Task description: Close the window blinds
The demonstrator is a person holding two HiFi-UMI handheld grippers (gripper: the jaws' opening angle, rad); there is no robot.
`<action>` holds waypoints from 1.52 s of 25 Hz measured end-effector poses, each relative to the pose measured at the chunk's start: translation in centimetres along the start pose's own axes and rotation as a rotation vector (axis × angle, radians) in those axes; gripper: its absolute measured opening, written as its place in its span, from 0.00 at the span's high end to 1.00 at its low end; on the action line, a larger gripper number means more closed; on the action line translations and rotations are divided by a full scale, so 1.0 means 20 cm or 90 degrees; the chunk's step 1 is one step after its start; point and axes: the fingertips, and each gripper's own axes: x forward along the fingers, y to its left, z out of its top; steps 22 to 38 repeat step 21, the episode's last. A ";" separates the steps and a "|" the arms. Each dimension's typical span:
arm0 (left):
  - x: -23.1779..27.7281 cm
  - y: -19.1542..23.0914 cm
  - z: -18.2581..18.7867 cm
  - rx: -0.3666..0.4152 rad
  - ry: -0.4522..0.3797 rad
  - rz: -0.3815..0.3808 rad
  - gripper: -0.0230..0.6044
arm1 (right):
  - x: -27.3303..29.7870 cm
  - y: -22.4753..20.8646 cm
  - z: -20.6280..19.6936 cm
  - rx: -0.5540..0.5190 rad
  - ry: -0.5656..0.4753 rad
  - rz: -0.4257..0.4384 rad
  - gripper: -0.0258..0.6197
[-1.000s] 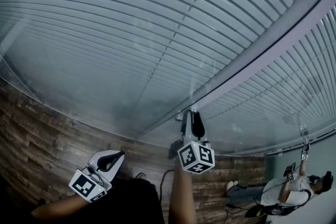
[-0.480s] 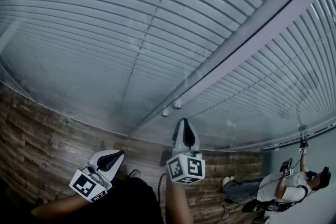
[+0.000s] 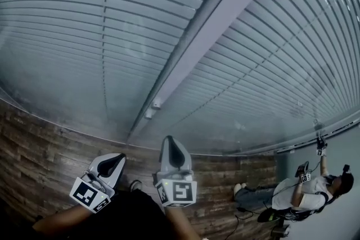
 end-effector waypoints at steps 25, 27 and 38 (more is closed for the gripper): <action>0.14 -0.15 -0.05 0.003 0.008 0.028 0.97 | -0.10 -0.06 -0.03 0.006 -0.010 0.044 0.96; 0.14 -0.15 -0.05 0.003 0.008 0.028 0.97 | -0.10 -0.06 -0.03 0.006 -0.010 0.044 0.96; 0.14 -0.15 -0.05 0.003 0.008 0.028 0.97 | -0.10 -0.06 -0.03 0.006 -0.010 0.044 0.96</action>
